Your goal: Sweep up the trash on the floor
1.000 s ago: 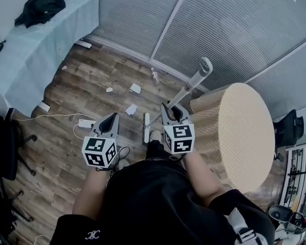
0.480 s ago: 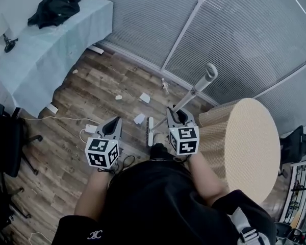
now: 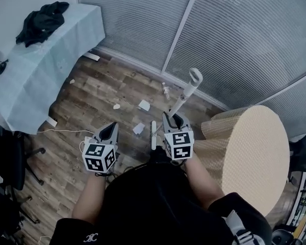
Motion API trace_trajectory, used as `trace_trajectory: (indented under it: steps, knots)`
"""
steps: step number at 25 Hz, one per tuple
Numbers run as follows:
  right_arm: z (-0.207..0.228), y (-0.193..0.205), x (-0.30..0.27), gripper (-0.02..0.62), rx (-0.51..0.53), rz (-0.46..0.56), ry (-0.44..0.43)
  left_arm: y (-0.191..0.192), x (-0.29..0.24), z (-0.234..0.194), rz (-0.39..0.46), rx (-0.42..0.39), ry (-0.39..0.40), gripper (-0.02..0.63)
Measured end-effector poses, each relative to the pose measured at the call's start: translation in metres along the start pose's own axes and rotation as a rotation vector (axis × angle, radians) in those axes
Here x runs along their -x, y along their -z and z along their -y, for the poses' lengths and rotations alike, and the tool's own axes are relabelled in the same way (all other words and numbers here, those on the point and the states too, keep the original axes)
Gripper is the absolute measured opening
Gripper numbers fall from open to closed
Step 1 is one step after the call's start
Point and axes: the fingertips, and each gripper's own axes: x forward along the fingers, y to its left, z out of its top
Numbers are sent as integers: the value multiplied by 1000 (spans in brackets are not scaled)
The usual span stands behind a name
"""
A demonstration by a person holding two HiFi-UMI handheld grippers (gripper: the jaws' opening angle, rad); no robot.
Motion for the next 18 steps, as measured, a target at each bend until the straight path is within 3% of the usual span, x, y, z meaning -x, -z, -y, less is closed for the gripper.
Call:
trace_trajectory:
  steps: [8,18]
  knots:
    - [124,19,-78,95,-25,-62,-19,-51,-131,28,-47,-33,-16,-5]
    - [273,34,-188,97,55,-100,-20,-63,-261,49,-135,5,-36,-5]
